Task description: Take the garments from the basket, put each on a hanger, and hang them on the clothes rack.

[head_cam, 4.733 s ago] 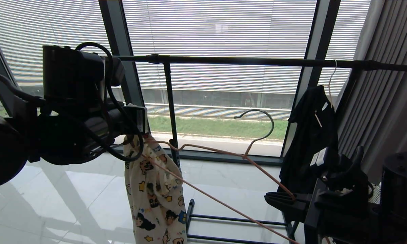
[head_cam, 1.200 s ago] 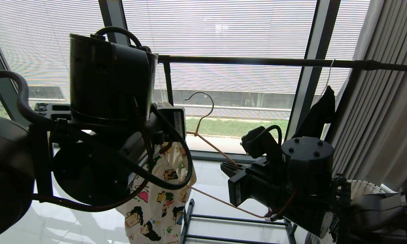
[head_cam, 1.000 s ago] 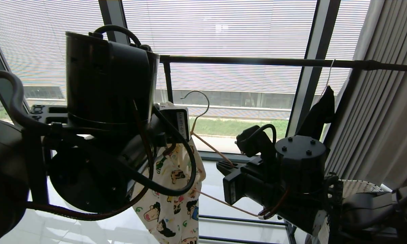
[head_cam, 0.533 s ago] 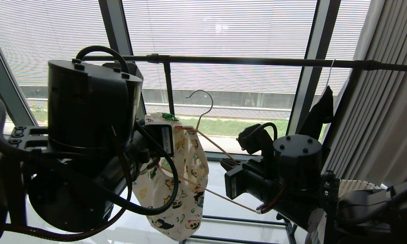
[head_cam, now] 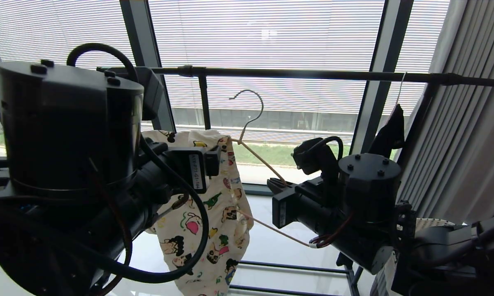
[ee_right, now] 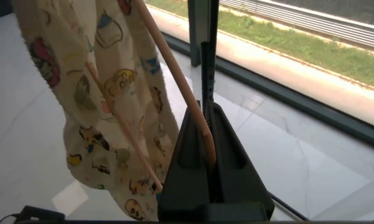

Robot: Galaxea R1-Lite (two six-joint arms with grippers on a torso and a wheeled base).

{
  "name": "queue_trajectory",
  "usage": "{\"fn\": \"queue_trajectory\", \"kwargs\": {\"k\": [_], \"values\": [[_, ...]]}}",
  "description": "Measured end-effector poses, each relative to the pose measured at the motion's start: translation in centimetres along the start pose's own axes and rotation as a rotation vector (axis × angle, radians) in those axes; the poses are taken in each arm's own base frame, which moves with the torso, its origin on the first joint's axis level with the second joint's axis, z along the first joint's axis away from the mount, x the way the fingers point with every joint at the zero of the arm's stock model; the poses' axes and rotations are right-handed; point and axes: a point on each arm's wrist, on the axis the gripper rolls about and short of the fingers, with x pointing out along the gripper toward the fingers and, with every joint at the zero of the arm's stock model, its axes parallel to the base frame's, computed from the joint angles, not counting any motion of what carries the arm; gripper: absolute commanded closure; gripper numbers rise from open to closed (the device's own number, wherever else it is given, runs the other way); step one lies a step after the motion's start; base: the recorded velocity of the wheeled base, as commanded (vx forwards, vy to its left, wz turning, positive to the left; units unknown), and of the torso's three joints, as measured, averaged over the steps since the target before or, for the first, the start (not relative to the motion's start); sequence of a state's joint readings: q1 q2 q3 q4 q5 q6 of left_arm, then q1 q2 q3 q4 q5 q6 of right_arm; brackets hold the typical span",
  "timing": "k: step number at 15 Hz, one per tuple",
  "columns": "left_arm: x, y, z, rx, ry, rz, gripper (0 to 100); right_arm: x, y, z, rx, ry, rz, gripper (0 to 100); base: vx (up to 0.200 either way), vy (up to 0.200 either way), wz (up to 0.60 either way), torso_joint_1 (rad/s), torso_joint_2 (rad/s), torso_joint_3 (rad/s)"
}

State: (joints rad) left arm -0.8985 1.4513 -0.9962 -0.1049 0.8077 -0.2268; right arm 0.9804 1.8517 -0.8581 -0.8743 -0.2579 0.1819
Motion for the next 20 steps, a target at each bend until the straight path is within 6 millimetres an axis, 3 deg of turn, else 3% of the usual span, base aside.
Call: {"fn": "queue_trajectory", "kwargs": {"k": [3, 6, 11, 14, 17, 20], "values": [[-1.0, 0.8, -0.4, 0.033, 0.000, -0.011, 0, -0.1, -0.1, 0.4, 0.007, -0.043, -0.046, 100, 0.000, 0.000, 0.00, 0.000, 0.00, 0.000], [-2.8, 2.9, -1.1, 0.102, -0.006, -0.055, 0, -0.9, -0.6, 0.4, -0.034, -0.041, -0.037, 100, 0.000, 0.000, 0.00, 0.000, 0.00, 0.000], [-5.5, 8.5, -1.8, 0.307, -0.072, -0.402, 0, -5.6, -3.4, -2.1, -0.241, 0.062, 0.171, 100, 0.000, 0.000, 0.00, 0.000, 0.00, 0.000], [-6.9, 10.6, -4.4, 0.451, -0.110, -0.592, 0, -8.5, -4.5, -3.6, -0.333, 0.084, 0.255, 100, 0.000, 0.000, 0.00, 0.000, 0.00, 0.000], [-8.0, 11.2, -7.0, 0.525, -0.124, -0.742, 0, -10.3, -4.2, -4.6, -0.380, 0.100, 0.319, 100, 0.000, 0.000, 0.00, 0.000, 0.00, 0.000], [-8.2, 10.7, -8.0, 0.556, -0.109, -0.812, 0, -11.1, -3.1, -5.0, -0.404, 0.105, 0.382, 100, 0.000, 0.000, 0.00, 0.000, 0.00, 0.000]]}}
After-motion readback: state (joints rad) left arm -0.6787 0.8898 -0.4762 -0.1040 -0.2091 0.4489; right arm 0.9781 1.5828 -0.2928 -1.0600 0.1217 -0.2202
